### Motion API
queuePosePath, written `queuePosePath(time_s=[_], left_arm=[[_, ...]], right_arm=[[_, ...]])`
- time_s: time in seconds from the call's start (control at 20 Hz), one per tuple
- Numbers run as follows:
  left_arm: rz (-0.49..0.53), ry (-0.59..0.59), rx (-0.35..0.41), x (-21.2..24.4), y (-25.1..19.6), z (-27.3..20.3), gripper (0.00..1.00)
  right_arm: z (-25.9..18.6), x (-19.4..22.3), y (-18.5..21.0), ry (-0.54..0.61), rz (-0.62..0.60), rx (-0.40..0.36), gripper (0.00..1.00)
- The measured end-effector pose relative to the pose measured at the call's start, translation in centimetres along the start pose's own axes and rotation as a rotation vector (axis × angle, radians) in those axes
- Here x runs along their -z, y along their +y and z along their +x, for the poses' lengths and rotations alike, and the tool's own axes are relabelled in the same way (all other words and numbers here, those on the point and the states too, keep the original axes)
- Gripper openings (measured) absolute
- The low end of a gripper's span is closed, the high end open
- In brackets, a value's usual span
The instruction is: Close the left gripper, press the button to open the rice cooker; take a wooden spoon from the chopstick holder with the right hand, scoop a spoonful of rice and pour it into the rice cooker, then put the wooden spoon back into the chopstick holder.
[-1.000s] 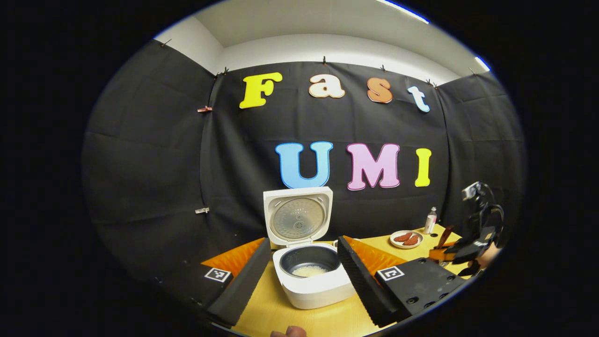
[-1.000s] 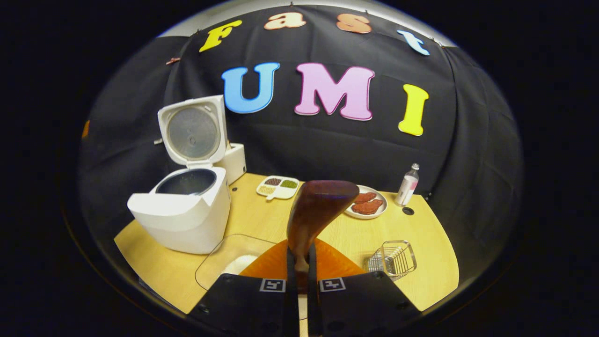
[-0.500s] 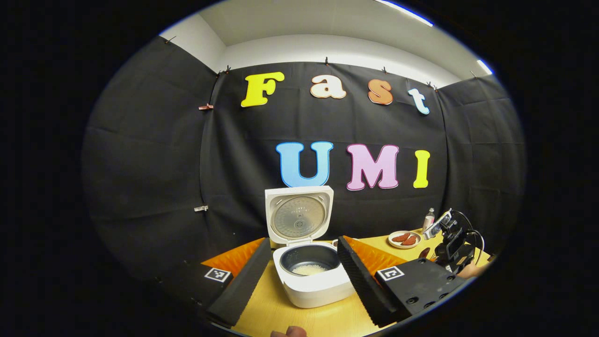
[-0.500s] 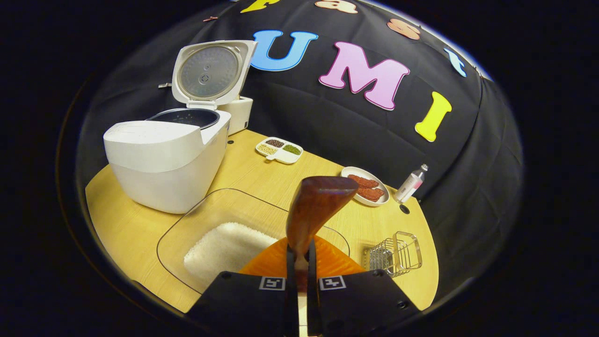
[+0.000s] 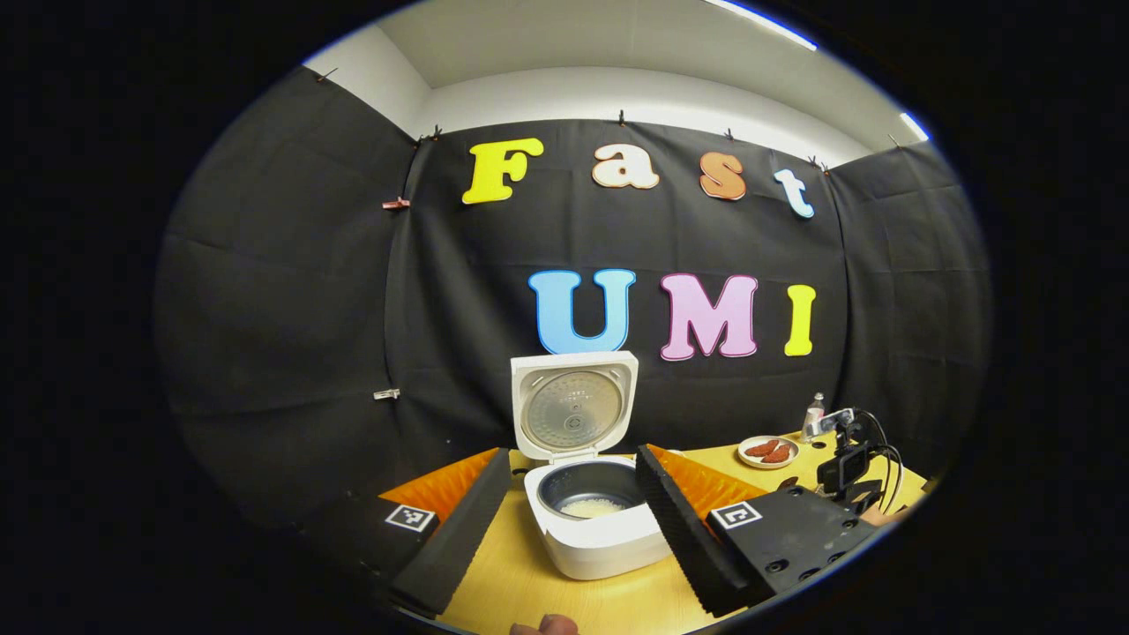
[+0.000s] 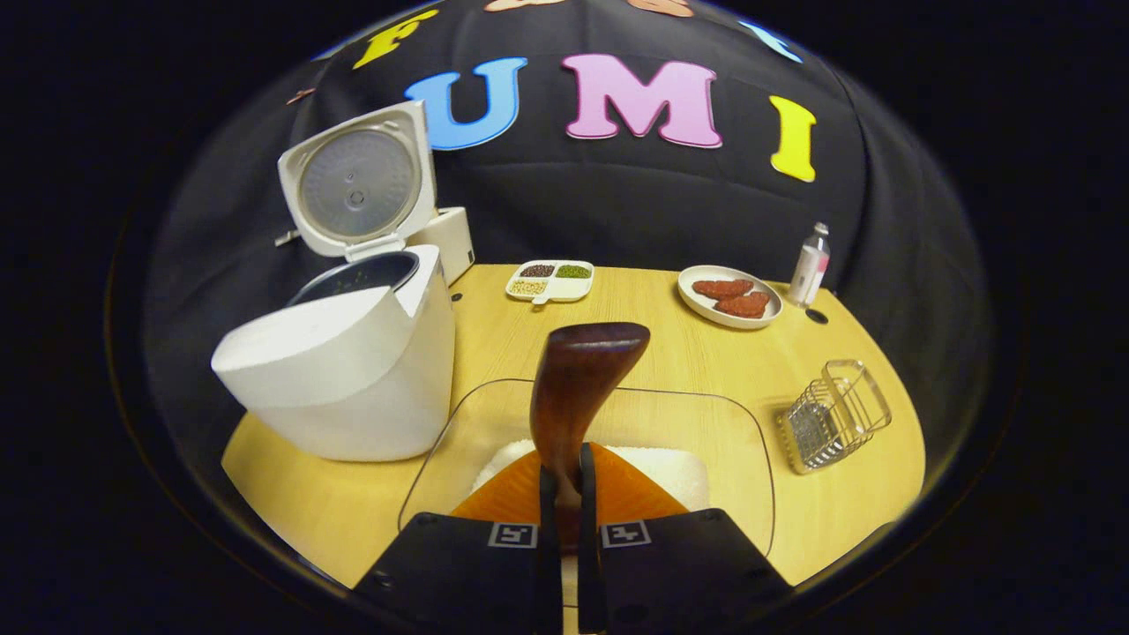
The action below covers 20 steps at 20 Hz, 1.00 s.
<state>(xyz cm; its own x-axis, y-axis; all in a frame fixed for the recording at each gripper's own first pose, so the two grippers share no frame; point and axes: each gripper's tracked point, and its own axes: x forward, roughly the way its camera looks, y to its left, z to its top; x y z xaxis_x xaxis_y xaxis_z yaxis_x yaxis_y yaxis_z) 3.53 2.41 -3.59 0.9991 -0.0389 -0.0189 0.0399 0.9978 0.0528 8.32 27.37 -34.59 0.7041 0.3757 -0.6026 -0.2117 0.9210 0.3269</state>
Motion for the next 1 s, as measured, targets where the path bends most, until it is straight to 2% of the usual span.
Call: queuePosePath(time_s=[0.25,0.4,1.0], left_arm=[[-0.007,0.006,-0.012,0.2,0.6,-0.3,0.98],[-0.004,0.004,-0.012,0.1,0.7,-0.4,0.98],[-0.006,-0.002,-0.001,-0.4,0.1,-1.6,0.98]], right_arm=[[-0.2,0.3,-2.0,0.011,0.319,-0.022,0.12],[-0.5,0.2,-2.6,0.011,0.461,-0.058,0.11],[-4.0,-4.5,-4.9,-0.098,0.725,-0.189,0.11]])
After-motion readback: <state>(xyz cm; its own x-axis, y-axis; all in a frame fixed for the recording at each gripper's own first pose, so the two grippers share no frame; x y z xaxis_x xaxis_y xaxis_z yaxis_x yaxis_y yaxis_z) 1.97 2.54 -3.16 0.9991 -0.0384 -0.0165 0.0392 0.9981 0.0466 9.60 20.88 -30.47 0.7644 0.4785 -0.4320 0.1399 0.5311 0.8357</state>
